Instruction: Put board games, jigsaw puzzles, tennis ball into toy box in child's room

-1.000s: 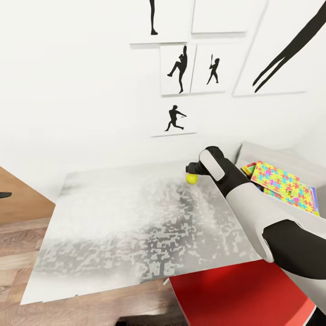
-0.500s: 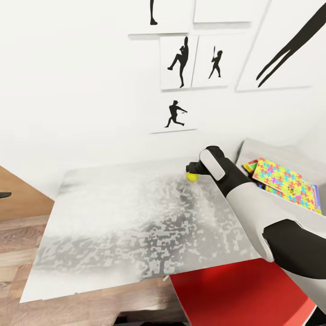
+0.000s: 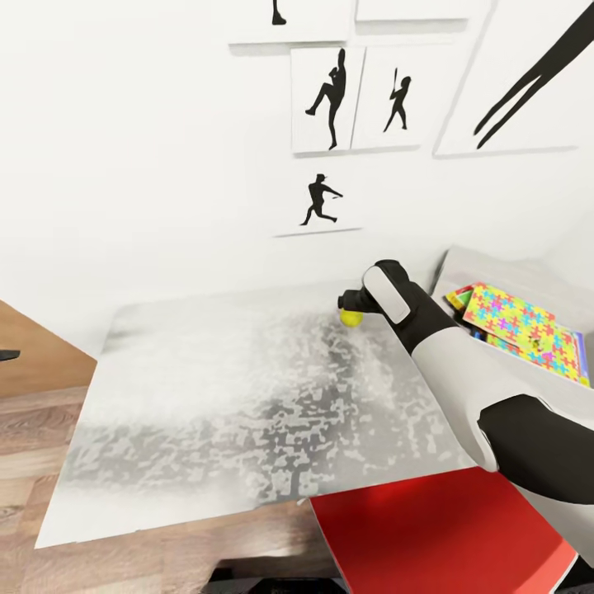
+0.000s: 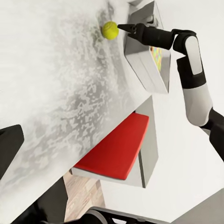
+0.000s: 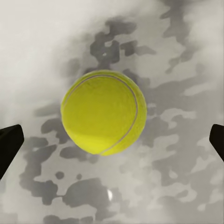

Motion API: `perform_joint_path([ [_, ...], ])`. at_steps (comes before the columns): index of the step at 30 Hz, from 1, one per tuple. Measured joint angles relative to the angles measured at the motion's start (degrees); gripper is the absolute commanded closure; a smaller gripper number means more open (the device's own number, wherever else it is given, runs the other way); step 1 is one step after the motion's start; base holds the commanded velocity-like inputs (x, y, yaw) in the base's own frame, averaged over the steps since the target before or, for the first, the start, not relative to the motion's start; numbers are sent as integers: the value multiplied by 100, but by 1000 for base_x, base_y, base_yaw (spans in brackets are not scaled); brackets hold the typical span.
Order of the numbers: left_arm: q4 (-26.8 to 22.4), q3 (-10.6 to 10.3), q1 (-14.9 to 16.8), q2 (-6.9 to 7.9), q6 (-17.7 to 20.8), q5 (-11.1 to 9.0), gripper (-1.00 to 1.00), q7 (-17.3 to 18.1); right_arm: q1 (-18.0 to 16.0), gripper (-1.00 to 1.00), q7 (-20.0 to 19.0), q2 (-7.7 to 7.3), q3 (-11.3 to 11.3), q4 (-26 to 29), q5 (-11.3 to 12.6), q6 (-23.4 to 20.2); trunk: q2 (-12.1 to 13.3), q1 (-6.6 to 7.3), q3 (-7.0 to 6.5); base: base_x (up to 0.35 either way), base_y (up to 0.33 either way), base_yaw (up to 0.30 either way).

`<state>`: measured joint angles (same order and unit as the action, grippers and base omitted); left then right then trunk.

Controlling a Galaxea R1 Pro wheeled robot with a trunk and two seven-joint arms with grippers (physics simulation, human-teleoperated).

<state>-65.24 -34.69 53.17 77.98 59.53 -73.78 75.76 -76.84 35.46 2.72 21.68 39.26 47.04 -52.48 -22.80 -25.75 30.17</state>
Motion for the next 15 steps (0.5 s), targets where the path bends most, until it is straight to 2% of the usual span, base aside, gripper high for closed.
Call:
perform_joint_path([
  [15,0,-7,0,0,0,1,-100,-4,-84,-100,0,-12,0,-1,6,-16,0,0,141,0,0,0],
])
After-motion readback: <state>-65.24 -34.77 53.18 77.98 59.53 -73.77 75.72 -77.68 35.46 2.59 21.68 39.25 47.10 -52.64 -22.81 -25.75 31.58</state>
